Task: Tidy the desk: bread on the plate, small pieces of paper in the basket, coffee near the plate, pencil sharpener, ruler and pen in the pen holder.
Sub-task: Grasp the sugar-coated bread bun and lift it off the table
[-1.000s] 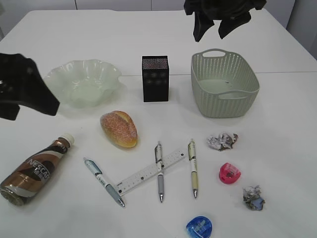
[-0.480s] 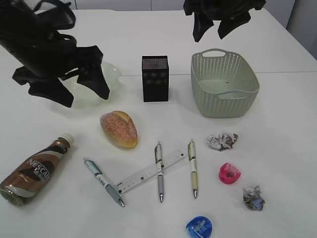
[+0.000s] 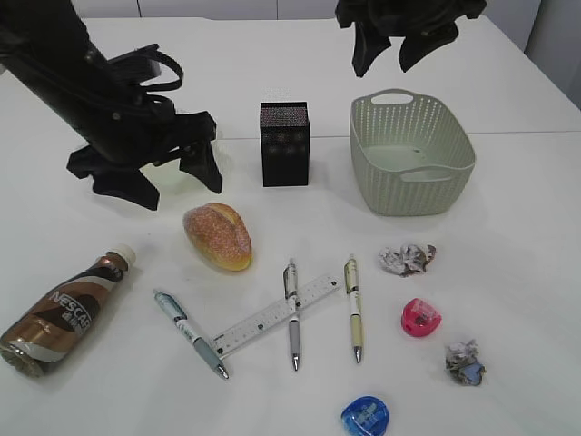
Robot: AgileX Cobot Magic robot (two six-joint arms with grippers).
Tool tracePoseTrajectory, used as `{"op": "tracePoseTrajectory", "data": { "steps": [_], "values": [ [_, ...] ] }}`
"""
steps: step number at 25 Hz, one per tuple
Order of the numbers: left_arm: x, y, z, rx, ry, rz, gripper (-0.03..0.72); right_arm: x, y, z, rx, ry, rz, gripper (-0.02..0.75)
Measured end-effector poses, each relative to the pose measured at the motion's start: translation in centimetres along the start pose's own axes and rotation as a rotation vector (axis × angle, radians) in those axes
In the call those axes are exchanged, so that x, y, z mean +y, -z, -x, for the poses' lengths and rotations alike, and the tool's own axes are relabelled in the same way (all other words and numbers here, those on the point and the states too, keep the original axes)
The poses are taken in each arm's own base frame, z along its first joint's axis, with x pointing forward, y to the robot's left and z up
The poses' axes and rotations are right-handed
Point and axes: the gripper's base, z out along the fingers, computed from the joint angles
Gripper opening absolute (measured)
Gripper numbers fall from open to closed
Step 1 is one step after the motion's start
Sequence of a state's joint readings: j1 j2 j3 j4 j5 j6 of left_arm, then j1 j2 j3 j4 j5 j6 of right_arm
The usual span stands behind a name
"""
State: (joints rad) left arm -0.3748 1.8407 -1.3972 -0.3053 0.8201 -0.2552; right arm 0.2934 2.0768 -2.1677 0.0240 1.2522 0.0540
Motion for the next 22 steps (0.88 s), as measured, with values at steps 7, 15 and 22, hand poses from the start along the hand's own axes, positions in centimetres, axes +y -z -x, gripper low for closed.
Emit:
{"op": "tracePoseTrajectory", "data": {
  "steps": [7, 15, 22],
  "values": [
    [0.1, -2.6, 1.1, 0.001, 0.049, -0.002, 0.653, 0.2, 0.0, 0.0, 0.001, -0.006, 0.020, 0.488],
    [0.4, -5.4, 1.6, 0.020, 0.115, 0.009, 0.654, 0.2, 0.0, 0.0, 0.001, -0.006, 0.020, 0.488],
    [1.0, -7.7, 1.3, 0.064, 0.154, 0.025, 0.654, 0.2, 0.0, 0.0, 0.001, -0.006, 0.020, 0.488]
  ]
}}
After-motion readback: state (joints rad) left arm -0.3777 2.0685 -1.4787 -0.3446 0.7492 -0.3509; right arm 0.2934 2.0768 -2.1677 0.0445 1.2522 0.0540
